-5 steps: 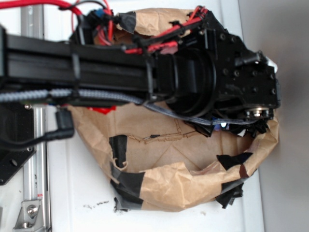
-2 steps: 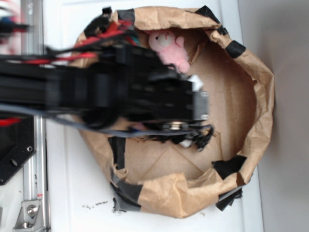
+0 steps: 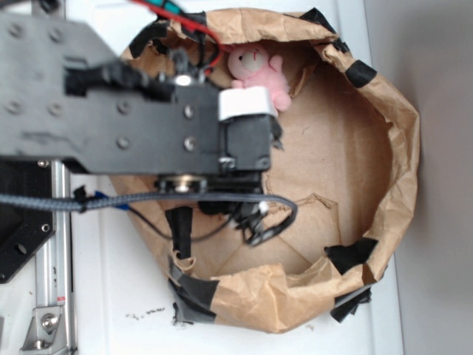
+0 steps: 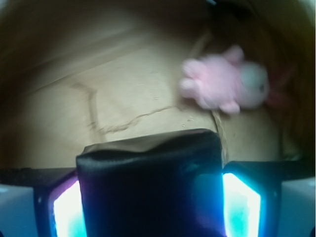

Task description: Grab the black box.

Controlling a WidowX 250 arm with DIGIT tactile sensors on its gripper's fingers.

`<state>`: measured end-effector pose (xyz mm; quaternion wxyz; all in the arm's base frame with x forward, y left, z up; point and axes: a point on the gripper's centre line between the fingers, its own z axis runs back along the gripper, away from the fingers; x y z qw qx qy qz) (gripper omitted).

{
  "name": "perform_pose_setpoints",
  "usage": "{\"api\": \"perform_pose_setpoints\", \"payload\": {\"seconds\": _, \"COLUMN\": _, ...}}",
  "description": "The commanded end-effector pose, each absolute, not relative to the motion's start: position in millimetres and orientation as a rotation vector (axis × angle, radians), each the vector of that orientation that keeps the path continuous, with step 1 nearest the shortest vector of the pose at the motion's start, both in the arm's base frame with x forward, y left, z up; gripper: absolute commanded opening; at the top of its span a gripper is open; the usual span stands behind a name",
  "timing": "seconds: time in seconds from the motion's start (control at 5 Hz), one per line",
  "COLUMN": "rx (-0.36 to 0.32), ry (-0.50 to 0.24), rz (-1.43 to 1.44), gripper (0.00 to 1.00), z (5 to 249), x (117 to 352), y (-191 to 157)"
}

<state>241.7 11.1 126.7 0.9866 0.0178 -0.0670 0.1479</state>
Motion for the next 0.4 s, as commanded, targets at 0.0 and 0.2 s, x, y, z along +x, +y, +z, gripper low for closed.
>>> {"api": "perform_pose_setpoints", "payload": {"seconds": 0.0, "rx": 0.07, "ry": -0.168, "rz": 0.195, "gripper": 0.0, "z": 185.8, "x": 272.5, "y": 22.1}}
{"api": "perform_pose_setpoints", "payload": {"seconds": 0.2, "rx": 0.079, "ry": -0.17, "rz": 0.219, "gripper": 0.0, "z": 186.4, "x": 271.0, "y": 22.7}}
